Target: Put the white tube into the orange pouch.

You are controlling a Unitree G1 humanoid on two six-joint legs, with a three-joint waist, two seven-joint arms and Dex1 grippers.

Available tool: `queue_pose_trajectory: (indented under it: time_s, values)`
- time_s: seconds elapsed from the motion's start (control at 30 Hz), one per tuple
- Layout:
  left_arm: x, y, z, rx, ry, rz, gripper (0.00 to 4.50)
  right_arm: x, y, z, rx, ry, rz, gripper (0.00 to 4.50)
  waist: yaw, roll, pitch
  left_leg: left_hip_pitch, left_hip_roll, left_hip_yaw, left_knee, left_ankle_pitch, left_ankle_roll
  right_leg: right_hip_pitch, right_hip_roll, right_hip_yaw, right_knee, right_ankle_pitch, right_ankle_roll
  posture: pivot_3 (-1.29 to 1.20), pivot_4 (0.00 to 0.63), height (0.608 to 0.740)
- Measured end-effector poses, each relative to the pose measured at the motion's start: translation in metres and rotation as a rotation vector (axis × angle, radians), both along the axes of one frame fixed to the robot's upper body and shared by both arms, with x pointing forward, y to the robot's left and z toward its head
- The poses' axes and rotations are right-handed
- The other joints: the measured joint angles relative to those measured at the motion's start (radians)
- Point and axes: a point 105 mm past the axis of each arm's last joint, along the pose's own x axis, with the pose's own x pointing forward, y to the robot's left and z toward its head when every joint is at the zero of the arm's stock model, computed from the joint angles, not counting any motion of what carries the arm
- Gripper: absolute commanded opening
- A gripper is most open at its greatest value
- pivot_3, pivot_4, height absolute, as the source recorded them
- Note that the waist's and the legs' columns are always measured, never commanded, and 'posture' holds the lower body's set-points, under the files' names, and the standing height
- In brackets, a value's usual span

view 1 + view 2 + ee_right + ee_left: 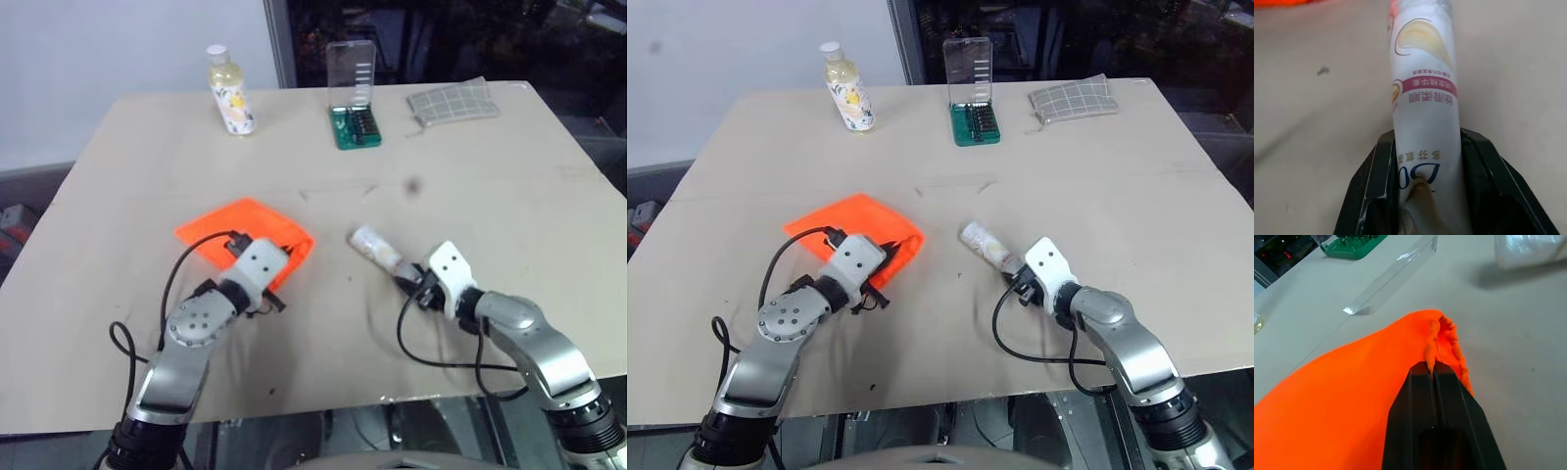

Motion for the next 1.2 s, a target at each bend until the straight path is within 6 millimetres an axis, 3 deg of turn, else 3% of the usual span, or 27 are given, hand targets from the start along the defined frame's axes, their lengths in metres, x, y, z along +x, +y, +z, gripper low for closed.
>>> queue_pose_trajectory:
  time_s: [0.17, 0.33, 0.57, 0.83, 1.03, 1.2]
  values:
    - [0.003, -0.006, 0.006, -0.017, -0.008, -0.012, 0.00, -0.013, 0.033, 0.031, 0.052, -0.062, 0.209, 1.53, -0.001, 0.000, 0.000, 0.000, 0.000, 0.000, 0.000, 0.000, 0.000, 0.000, 0.000, 0.000, 0.000, 0.000, 0.000, 0.00, 0.150, 0.740]
    - [0.003, -0.014, 0.006, -0.021, -0.007, -0.034, 0.00, -0.022, 0.051, 0.026, 0.033, -0.021, 0.319, 1.53, 0.002, -0.001, 0.000, -0.001, -0.001, -0.001, 0.000, 0.000, 0.000, 0.000, -0.001, 0.000, 0.000, 0.000, 0.000, 0.00, 0.150, 0.740]
    - [0.000, -0.019, 0.013, -0.031, -0.015, -0.036, 0.00, -0.007, 0.052, 0.015, -0.012, 0.003, 0.271, 1.53, 0.001, -0.001, 0.001, -0.002, 0.000, -0.001, 0.000, 0.001, -0.002, -0.002, -0.001, 0.000, 0.000, 0.000, 0.000, 0.00, 0.150, 0.740]
    - [-0.011, -0.022, 0.024, -0.038, -0.035, -0.053, 0.00, -0.007, 0.044, 0.004, -0.055, 0.038, 0.249, 1.53, 0.001, -0.001, 0.001, -0.004, -0.001, -0.001, 0.000, 0.001, -0.002, -0.004, -0.001, -0.001, 0.000, 0.000, 0.000, 0.00, 0.150, 0.740]
    - [-0.015, -0.018, 0.015, -0.026, 0.001, -0.040, 0.00, -0.007, 0.044, 0.002, -0.052, 0.050, 0.240, 1.53, -0.001, -0.001, 0.001, -0.004, 0.000, -0.001, 0.000, 0.001, -0.002, -0.004, -0.001, 0.000, 0.000, 0.000, 0.000, 0.00, 0.150, 0.740]
    - [-0.015, -0.017, 0.019, -0.010, -0.024, -0.054, 0.00, -0.007, 0.042, 0.000, -0.055, 0.072, 0.232, 1.53, 0.001, -0.001, 0.001, -0.004, -0.001, -0.001, 0.000, 0.001, -0.002, -0.004, -0.001, -0.001, 0.000, 0.000, 0.000, 0.00, 0.150, 0.740]
